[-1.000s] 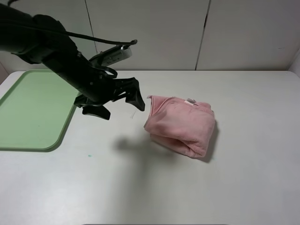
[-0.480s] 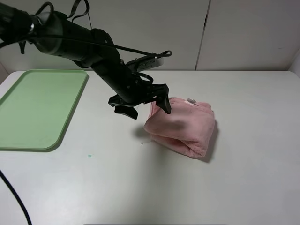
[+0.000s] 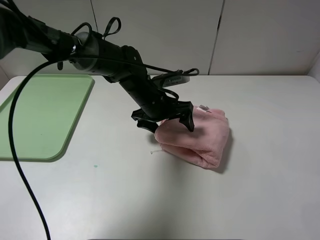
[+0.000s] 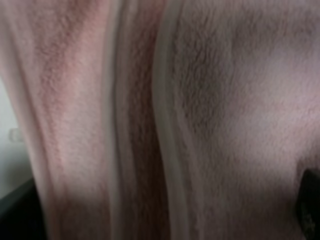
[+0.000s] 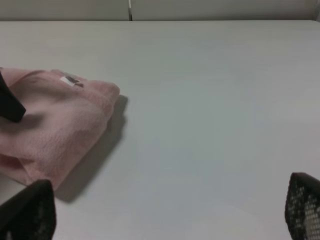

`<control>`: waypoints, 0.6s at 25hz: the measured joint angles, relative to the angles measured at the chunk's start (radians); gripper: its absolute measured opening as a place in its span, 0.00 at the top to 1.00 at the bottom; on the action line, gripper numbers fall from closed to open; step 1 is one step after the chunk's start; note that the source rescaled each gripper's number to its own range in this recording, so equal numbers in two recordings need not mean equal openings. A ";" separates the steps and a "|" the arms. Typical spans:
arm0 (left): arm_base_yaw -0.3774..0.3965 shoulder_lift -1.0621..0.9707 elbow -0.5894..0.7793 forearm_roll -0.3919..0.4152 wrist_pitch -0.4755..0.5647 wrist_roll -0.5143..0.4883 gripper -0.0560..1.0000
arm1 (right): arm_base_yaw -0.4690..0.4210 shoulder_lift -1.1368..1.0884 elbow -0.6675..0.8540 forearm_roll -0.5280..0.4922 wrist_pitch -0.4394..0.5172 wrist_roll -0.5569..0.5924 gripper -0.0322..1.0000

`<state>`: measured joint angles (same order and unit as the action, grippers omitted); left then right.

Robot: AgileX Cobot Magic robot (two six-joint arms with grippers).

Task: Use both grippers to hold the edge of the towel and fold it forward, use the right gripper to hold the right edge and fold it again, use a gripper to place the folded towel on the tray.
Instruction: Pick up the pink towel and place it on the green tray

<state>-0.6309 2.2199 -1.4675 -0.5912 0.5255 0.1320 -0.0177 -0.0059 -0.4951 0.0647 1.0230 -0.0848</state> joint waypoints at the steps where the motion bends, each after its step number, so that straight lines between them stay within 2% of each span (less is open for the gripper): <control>1: -0.003 0.005 0.000 -0.001 -0.001 0.000 0.02 | 0.000 0.000 0.000 -0.002 0.000 0.000 0.00; 9: -0.017 0.036 -0.016 -0.005 -0.013 0.008 0.02 | 0.000 0.000 0.000 -0.006 0.000 0.000 0.00; 15: -0.020 0.043 -0.018 -0.010 -0.016 0.011 0.08 | 0.000 0.000 0.000 -0.006 0.000 0.000 0.00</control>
<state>-0.6505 2.2626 -1.4857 -0.6014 0.5094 0.1428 -0.0177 -0.0059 -0.4951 0.0589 1.0230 -0.0848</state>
